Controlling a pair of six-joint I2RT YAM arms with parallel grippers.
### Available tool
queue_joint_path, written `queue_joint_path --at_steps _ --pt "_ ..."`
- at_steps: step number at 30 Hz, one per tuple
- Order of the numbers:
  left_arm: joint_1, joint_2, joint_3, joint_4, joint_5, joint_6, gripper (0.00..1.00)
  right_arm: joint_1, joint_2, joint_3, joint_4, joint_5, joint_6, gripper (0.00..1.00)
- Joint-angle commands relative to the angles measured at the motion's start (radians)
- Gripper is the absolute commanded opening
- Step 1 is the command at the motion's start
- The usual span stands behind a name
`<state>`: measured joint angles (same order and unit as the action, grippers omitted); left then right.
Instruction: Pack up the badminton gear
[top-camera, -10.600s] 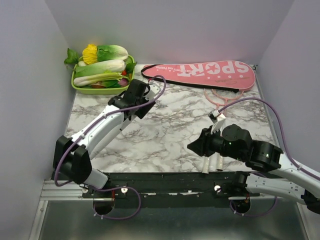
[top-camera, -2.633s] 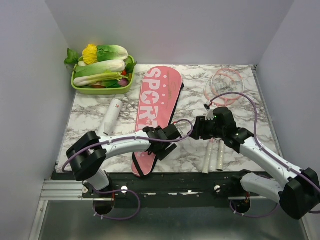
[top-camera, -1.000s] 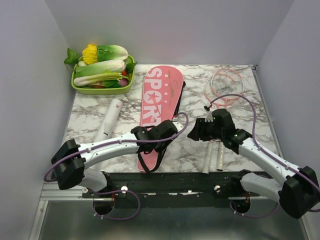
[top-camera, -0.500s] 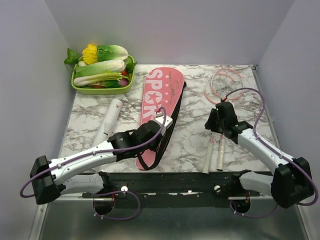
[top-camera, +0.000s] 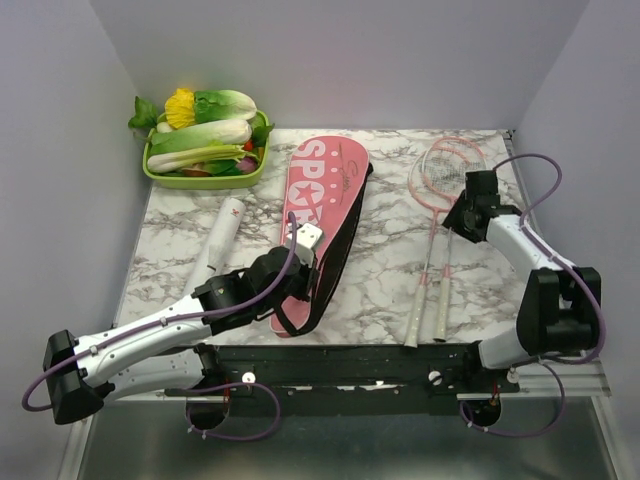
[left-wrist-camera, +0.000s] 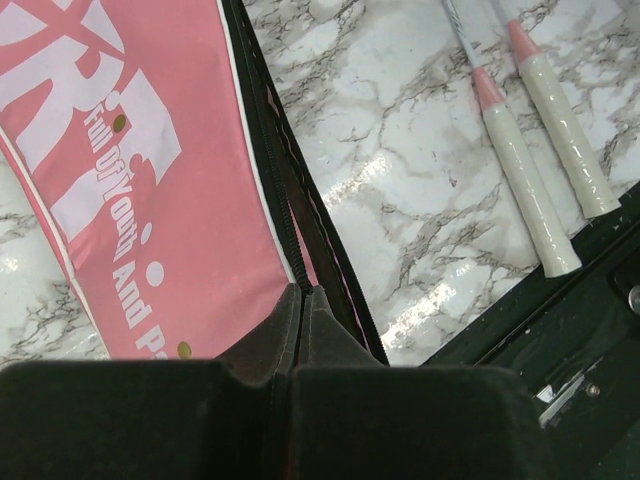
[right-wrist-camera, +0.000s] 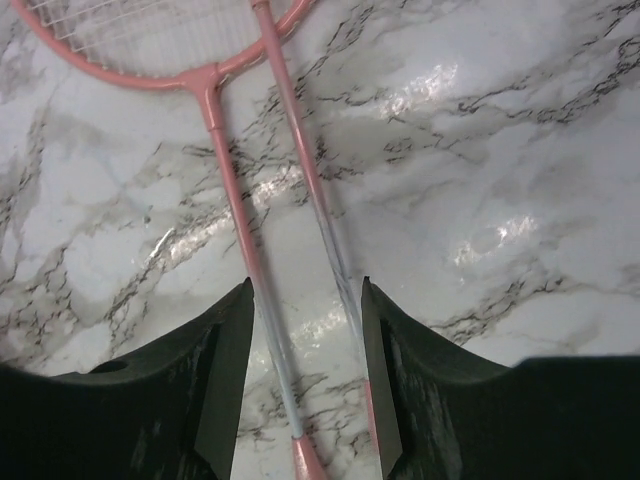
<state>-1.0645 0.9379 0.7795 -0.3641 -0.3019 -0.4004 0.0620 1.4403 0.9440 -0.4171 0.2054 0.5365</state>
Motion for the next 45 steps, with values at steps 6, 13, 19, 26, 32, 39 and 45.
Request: queue_joint_path --at_steps 6,13,19,26,32,39,45 --pt "-0.002 -0.03 -0.017 0.086 -0.009 -0.021 0.0 -0.057 0.242 0.165 -0.072 0.012 -0.056 0.56" --pt "0.0 -0.039 -0.028 0.096 -0.002 -0.02 0.0 -0.057 0.35 0.217 -0.074 -0.018 -0.073 0.55" --pt "-0.002 -0.048 -0.036 0.103 0.004 -0.015 0.0 -0.082 0.405 0.239 -0.092 -0.017 -0.075 0.42" --pt "-0.002 -0.063 -0.052 0.116 -0.002 -0.009 0.0 -0.093 0.445 0.272 -0.118 -0.035 -0.076 0.04" --pt "0.0 -0.065 -0.043 0.102 -0.029 0.006 0.0 -0.093 0.375 0.256 -0.103 -0.058 -0.081 0.01" --pt "0.0 -0.045 -0.022 0.09 -0.058 0.021 0.0 -0.071 0.186 0.202 -0.14 -0.103 -0.118 0.01" --pt "0.003 -0.002 0.009 0.085 -0.091 0.034 0.0 0.074 -0.004 0.145 -0.224 -0.112 -0.139 0.01"
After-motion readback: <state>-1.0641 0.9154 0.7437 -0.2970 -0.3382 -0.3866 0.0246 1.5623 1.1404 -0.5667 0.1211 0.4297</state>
